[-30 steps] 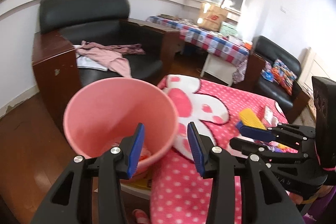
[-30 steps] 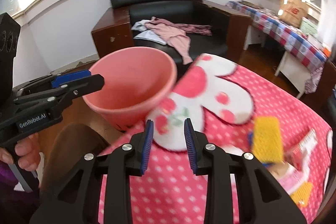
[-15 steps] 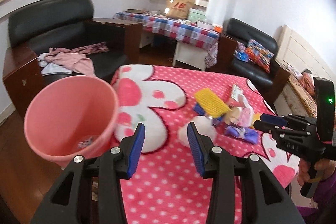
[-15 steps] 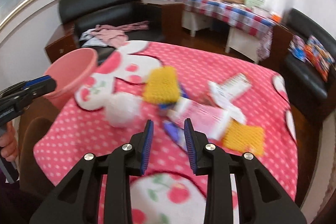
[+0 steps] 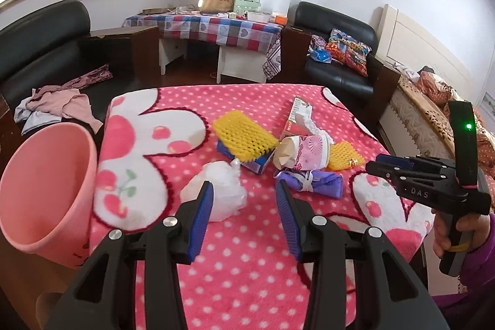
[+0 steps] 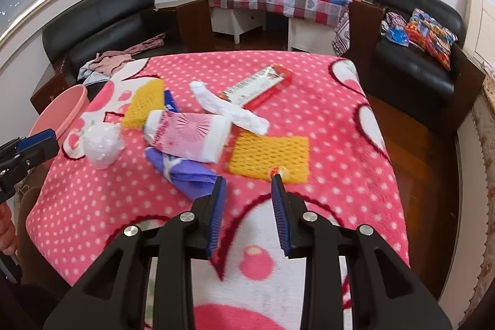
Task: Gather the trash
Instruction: 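Move both open tools back over the table items, then grasp the yellow foam mesh sleeve with the left tool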
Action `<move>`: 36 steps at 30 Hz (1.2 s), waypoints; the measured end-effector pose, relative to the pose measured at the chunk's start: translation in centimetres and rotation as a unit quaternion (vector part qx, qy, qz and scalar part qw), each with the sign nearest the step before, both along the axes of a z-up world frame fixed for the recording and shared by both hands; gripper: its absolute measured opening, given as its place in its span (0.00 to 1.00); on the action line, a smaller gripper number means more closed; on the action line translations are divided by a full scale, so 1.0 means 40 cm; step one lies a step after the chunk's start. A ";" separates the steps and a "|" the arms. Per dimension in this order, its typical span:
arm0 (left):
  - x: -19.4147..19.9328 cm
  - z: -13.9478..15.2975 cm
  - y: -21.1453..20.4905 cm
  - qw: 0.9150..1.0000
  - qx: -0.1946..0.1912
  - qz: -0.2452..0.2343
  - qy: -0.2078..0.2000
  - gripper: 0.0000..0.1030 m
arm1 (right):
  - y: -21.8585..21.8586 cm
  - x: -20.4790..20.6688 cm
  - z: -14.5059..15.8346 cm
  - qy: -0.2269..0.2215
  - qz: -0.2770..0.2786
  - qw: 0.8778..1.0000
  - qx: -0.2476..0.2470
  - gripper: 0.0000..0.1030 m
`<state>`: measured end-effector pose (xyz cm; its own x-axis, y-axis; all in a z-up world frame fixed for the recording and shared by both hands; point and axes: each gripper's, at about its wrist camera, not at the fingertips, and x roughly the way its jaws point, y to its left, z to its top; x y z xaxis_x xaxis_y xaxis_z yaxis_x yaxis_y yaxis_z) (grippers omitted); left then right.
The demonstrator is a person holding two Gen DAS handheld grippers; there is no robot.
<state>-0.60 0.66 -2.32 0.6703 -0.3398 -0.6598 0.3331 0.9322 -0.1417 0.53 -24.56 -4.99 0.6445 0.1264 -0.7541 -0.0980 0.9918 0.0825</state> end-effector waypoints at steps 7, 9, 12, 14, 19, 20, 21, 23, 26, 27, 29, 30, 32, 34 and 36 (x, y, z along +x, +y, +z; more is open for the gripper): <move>0.086 0.000 -0.027 1.000 -0.004 0.010 0.022 0.40 | -0.035 0.005 -0.012 -0.001 -0.002 1.000 0.021 0.29; 0.122 -0.004 -0.033 0.999 -0.005 0.017 0.033 0.40 | -0.042 0.010 -0.011 -0.003 -0.001 1.000 0.028 0.29; 0.178 -0.021 -0.040 0.998 -0.012 0.028 0.059 0.40 | -0.046 0.017 -0.007 -0.006 0.003 0.999 0.038 0.29; 0.212 -0.036 -0.044 0.996 -0.016 0.037 0.074 0.40 | -0.048 0.022 -0.004 -0.007 0.005 0.999 0.040 0.29; 0.283 -0.085 -0.055 0.992 -0.022 0.042 0.118 0.40 | -0.049 0.035 0.000 -0.009 0.009 0.999 0.044 0.29; 0.295 -0.096 -0.056 0.991 -0.024 0.040 0.129 0.39 | -0.048 0.039 0.001 -0.010 0.010 0.999 0.044 0.29; 0.303 -0.103 -0.060 0.990 -0.024 0.039 0.135 0.39 | -0.047 0.044 0.002 -0.010 0.010 0.999 0.045 0.29; 0.313 -0.117 -0.062 0.988 -0.025 0.037 0.148 0.32 | -0.046 0.051 0.004 -0.011 0.012 0.999 0.047 0.29; 0.319 -0.127 -0.063 0.987 -0.035 0.030 0.155 0.16 | -0.041 0.065 0.007 -0.012 0.016 0.998 0.055 0.29; 0.318 -0.126 -0.062 0.987 -0.037 0.029 0.153 0.10 | -0.036 0.071 0.009 -0.013 0.019 0.998 0.058 0.29; 0.315 -0.122 -0.059 0.987 -0.041 0.028 0.150 0.08 | -0.026 0.078 0.015 -0.016 0.026 0.998 0.061 0.29; 0.310 -0.117 -0.056 0.988 -0.045 0.029 0.146 0.07 | -0.022 0.082 0.018 -0.017 0.028 0.998 0.061 0.29; 0.299 -0.103 -0.047 0.989 -0.052 0.031 0.137 0.07 | -0.007 0.094 0.026 -0.022 0.036 0.997 0.061 0.29; 0.287 -0.086 -0.038 0.990 -0.061 0.030 0.126 0.07 | 0.011 0.108 0.034 -0.026 0.045 0.997 0.059 0.29; 0.273 -0.063 -0.030 0.991 -0.068 0.030 0.111 0.07 | 0.035 0.128 0.042 -0.029 0.053 0.997 0.057 0.29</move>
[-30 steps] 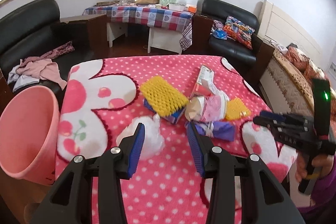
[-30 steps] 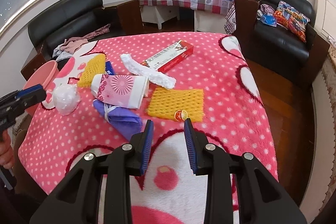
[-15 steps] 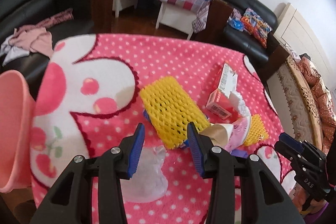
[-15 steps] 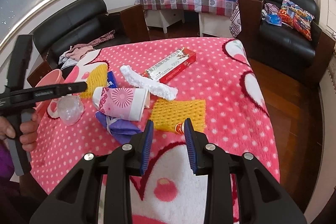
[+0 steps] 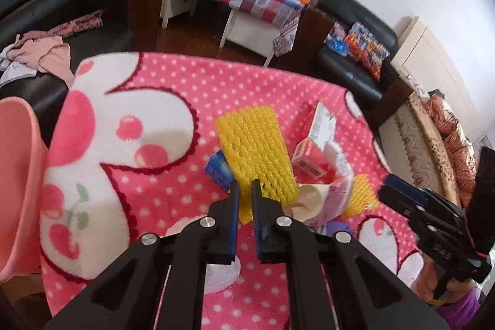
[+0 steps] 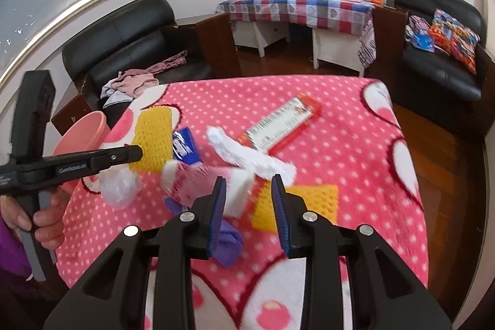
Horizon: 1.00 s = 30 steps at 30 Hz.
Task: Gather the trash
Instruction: 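Grasp the yellow foam mesh sleeve with the left tool, then grasp the white paper strip with the right tool while the left tool lifts the yellow mesh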
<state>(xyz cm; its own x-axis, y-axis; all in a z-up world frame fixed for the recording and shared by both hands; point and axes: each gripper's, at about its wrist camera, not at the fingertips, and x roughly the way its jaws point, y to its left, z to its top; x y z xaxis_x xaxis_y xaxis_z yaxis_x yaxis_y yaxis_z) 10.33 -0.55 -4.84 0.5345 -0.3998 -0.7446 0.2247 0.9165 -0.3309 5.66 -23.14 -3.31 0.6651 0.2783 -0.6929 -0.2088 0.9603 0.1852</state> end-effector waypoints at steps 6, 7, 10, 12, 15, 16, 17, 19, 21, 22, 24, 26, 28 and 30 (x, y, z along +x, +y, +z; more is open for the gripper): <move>-0.042 0.045 0.029 1.000 -0.010 0.002 -0.029 0.07 | 0.086 0.063 0.005 -0.013 0.021 0.999 -0.037 0.29; -0.050 0.049 0.033 0.999 -0.009 0.003 -0.032 0.07 | 0.094 0.072 0.003 -0.013 0.022 0.999 -0.045 0.29; -0.066 0.059 0.050 0.999 -0.008 0.005 -0.040 0.07 | 0.122 0.103 -0.007 -0.007 0.028 0.998 -0.061 0.29; -0.075 0.061 0.064 0.999 -0.012 0.008 -0.042 0.07 | 0.135 0.115 -0.013 -0.006 0.028 0.997 -0.072 0.29; -0.085 0.064 0.079 0.999 -0.016 0.012 -0.043 0.07 | 0.141 0.126 -0.014 -0.003 0.019 0.997 -0.081 0.29; -0.086 0.065 0.084 0.999 -0.018 0.013 -0.044 0.07 | 0.139 0.127 -0.014 -0.001 0.016 0.997 -0.079 0.29; -0.089 0.066 0.089 0.999 -0.020 0.014 -0.045 0.07 | 0.135 0.128 -0.013 0.000 0.015 0.997 -0.078 0.29; -0.092 0.066 0.096 0.999 -0.023 0.016 -0.046 0.07 | 0.128 0.124 -0.012 0.004 0.013 0.997 -0.074 0.14; -0.099 0.068 0.103 0.998 -0.026 0.018 -0.049 0.07 | 0.119 0.113 0.002 0.000 0.011 0.998 -0.069 0.14; -0.102 0.071 0.106 0.998 -0.028 0.018 -0.051 0.07 | 0.117 0.108 0.009 -0.004 0.011 0.998 -0.068 0.14; -0.109 0.076 0.115 0.998 -0.031 0.021 -0.054 0.07 | 0.116 0.096 0.026 -0.013 0.011 0.998 -0.067 0.14; -0.116 0.082 0.121 0.997 -0.033 0.024 -0.058 0.07 | 0.114 0.081 0.051 -0.026 0.013 0.997 -0.067 0.14; -0.123 0.090 0.128 0.997 -0.034 0.027 -0.063 0.07 | 0.108 0.069 0.076 -0.038 0.011 0.997 -0.060 0.13; -0.133 0.099 0.138 0.997 -0.034 0.031 -0.068 0.07 | 0.100 0.062 0.100 -0.044 0.009 0.998 -0.043 0.13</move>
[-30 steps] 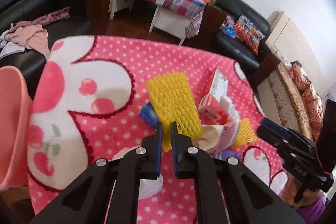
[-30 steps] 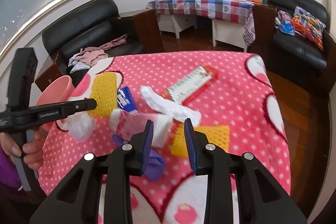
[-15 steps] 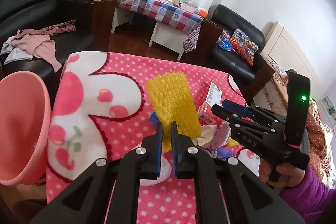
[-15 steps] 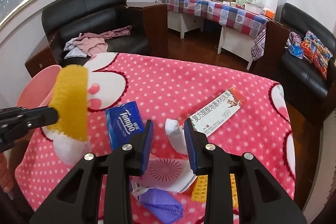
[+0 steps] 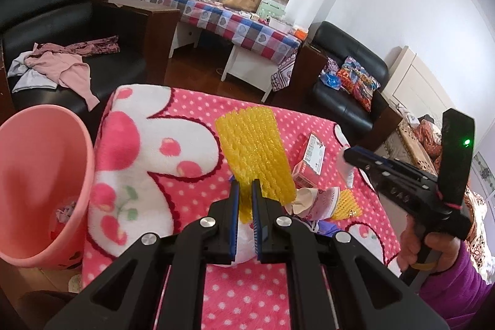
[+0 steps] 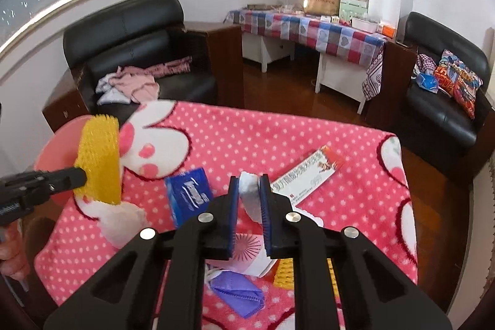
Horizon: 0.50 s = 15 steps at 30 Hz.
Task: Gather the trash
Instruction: 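Grasp the white paper strip with the right tool while the left tool lifts the yellow mesh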
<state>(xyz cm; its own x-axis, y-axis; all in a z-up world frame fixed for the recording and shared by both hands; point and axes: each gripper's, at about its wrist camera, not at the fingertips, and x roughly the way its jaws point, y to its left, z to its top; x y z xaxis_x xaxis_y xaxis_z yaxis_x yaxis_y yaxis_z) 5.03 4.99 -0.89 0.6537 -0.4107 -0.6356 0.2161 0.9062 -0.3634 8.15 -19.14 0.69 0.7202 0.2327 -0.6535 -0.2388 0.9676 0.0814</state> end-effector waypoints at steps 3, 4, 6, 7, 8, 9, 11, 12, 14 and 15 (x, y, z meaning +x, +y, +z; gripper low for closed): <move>-0.013 0.012 0.018 1.000 -0.002 0.009 -0.008 0.07 | -0.002 -0.011 0.039 -0.010 0.010 0.999 0.036 0.13; -0.018 0.016 0.025 1.000 -0.003 0.013 -0.012 0.07 | 0.002 -0.011 0.050 -0.013 0.014 0.999 0.046 0.13; -0.027 0.028 0.042 1.000 -0.004 0.024 -0.020 0.07 | 0.016 -0.011 0.070 -0.016 0.028 0.997 0.072 0.13; -0.032 0.034 0.054 0.999 -0.006 0.030 -0.023 0.07 | 0.028 -0.009 0.082 -0.017 0.035 0.996 0.084 0.13; -0.037 0.039 0.066 0.999 -0.007 0.036 -0.027 0.07 | 0.041 -0.007 0.091 -0.017 0.044 0.994 0.095 0.13; -0.040 0.044 0.078 0.999 -0.007 0.042 -0.030 0.07 | 0.055 -0.007 0.100 -0.018 0.052 0.993 0.105 0.13; -0.050 0.054 0.101 0.998 -0.002 0.056 -0.038 0.07 | 0.095 -0.005 0.118 -0.021 0.071 0.990 0.123 0.13; -0.059 0.060 0.122 0.997 0.001 0.067 -0.043 0.07 | 0.118 -0.002 0.126 -0.021 0.082 0.988 0.130 0.13; -0.070 0.068 0.153 0.996 0.003 0.082 -0.047 0.07 | 0.159 0.005 0.134 -0.016 0.100 0.984 0.146 0.13; -0.077 0.071 0.174 0.994 0.005 0.093 -0.049 0.07 | 0.174 0.008 0.136 -0.014 0.107 0.982 0.153 0.13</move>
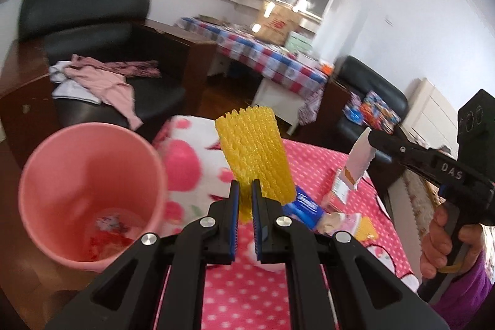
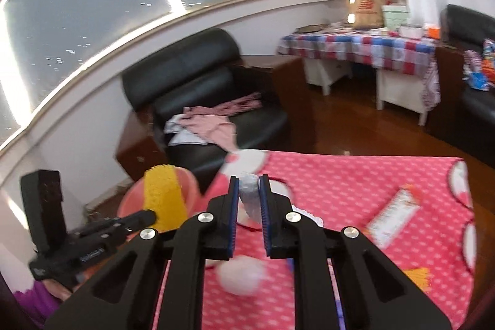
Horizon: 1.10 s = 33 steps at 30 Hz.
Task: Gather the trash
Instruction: 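Grasp the white paper strip with the right tool while the left tool lifts the yellow mesh, then carry the yellow mesh and white strip over the pink bucket and open both tools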
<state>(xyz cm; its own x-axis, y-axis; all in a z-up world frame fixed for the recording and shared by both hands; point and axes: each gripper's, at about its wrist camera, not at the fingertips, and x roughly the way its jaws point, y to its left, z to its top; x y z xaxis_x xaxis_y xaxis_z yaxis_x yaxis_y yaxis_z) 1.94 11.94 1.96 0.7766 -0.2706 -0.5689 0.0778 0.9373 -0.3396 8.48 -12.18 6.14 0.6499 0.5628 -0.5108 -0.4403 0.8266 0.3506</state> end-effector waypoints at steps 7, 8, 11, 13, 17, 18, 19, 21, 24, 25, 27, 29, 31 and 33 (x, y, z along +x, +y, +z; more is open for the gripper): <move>-0.051 -0.001 0.134 0.998 0.009 0.059 -0.005 0.07 | 0.160 0.012 0.024 0.000 0.055 0.998 0.010 0.13; -0.057 -0.001 0.153 0.998 0.011 0.066 -0.007 0.07 | 0.182 0.013 0.025 0.002 0.062 0.998 0.011 0.13; -0.075 -0.005 0.204 0.995 0.031 0.097 -0.011 0.07 | 0.253 0.020 0.018 0.015 0.087 0.996 0.024 0.13; -0.082 -0.008 0.233 0.993 0.043 0.113 -0.011 0.07 | 0.300 0.023 0.006 0.026 0.105 0.993 0.037 0.13; -0.096 -0.024 0.284 0.989 0.058 0.137 -0.002 0.07 | 0.397 0.026 -0.027 0.042 0.136 0.988 0.054 0.13; -0.096 -0.033 0.295 0.988 0.060 0.139 0.004 0.07 | 0.429 0.027 -0.042 0.047 0.144 0.987 0.055 0.13; -0.095 -0.040 0.301 0.988 0.061 0.142 0.009 0.07 | 0.441 0.026 -0.051 0.049 0.147 0.986 0.056 0.13; -0.095 -0.059 0.317 0.987 0.065 0.146 0.021 0.07 | 0.487 0.027 -0.083 0.058 0.157 0.984 0.059 0.13; -0.086 -0.088 0.322 0.986 0.076 0.146 0.038 0.07 | 0.529 0.039 -0.128 0.075 0.163 0.982 0.064 0.13; -0.081 -0.098 0.324 0.985 0.080 0.145 0.047 0.07 | 0.537 0.040 -0.142 0.080 0.164 0.981 0.064 0.13; -0.067 -0.113 0.323 0.984 0.088 0.142 0.060 0.07 | 0.553 0.048 -0.174 0.091 0.164 0.980 0.060 0.13; -0.056 -0.128 0.327 0.983 0.094 0.139 0.072 0.07 | 0.558 0.058 -0.198 0.103 0.159 0.980 0.056 0.13; -0.047 -0.140 0.327 0.982 0.096 0.137 0.082 0.07 | 0.551 0.069 -0.221 0.117 0.152 0.980 0.054 0.13; -0.040 -0.152 0.328 0.982 0.096 0.135 0.092 0.07 | 0.542 0.078 -0.242 0.130 0.145 0.979 0.052 0.13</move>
<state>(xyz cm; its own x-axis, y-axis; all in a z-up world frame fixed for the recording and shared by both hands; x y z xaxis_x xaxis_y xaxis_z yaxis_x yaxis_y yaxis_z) 0.35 25.05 -4.14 0.6851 0.0572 -0.7262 -0.2282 0.9636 -0.1393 11.61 9.50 -3.54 0.3102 0.7621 -0.5684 -0.5366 0.6339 0.5570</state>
